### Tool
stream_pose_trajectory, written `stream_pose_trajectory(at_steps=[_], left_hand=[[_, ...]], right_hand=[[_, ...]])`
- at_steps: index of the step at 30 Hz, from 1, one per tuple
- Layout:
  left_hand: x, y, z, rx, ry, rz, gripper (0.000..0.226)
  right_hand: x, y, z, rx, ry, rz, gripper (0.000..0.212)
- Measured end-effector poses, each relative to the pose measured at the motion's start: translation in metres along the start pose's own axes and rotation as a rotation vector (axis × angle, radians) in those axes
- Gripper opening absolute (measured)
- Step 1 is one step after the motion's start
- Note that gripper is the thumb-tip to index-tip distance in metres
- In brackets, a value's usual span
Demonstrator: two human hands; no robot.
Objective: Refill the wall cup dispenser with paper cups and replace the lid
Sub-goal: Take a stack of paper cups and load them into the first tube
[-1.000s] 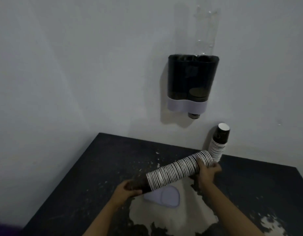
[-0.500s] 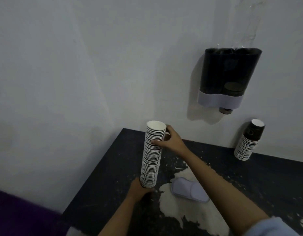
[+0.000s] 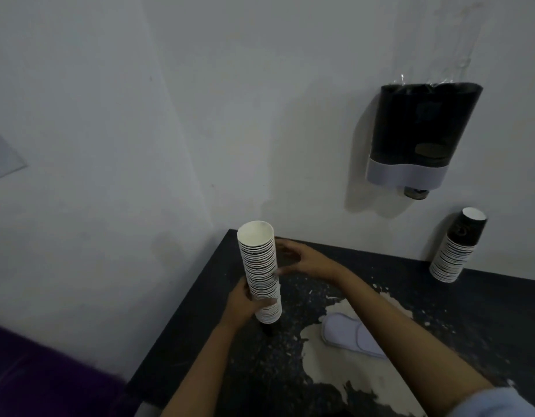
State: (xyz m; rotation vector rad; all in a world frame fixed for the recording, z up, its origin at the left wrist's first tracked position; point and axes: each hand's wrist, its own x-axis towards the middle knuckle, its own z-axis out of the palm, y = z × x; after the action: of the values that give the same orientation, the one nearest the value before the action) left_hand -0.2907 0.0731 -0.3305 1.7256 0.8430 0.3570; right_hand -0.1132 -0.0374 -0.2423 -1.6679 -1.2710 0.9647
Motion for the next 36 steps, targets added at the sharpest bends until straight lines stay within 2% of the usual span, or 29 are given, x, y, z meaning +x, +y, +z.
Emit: stream_pose_trajectory(at_steps=[2,5,7,10,15,19,23,27,36], left_hand=[[0.0,0.009,-0.009,0.033,-0.022,0.031,0.081],[0.001,0.013,-0.015,0.08,-0.045,0.044,0.084],[-0.001,0.016,-0.015,0.085,-0.05,0.054,0.081],[-0.003,0.02,-0.015,0.124,-0.035,0.091,0.077],[-0.007,0.024,-0.02,0.227,0.005,0.141,0.086],[-0.011,0.027,-0.02,0.226,-0.002,0.179,0.079],[-0.017,0.029,-0.022,0.23,-0.005,0.203,0.082],[-0.019,0.032,-0.02,0.257,-0.014,0.21,0.073],[-0.025,0.034,-0.02,0.197,0.003,0.228,0.072]], right_hand=[[-0.002,0.016,-0.002,-0.099,-0.072,0.07,0.077],[-0.003,0.045,0.005,-0.239,-0.027,0.226,0.08],[-0.004,0.059,0.021,-0.26,-0.01,0.26,0.084],[-0.007,0.066,0.047,-0.179,0.029,0.24,0.087],[-0.006,0.064,0.065,-0.12,0.116,0.164,0.082],[-0.007,0.06,0.066,-0.101,0.158,0.133,0.081],[-0.009,0.057,0.066,-0.095,0.154,0.113,0.082],[-0.012,0.053,0.065,-0.074,0.141,0.114,0.085],[-0.012,0.051,0.066,-0.035,0.116,0.126,0.085]])
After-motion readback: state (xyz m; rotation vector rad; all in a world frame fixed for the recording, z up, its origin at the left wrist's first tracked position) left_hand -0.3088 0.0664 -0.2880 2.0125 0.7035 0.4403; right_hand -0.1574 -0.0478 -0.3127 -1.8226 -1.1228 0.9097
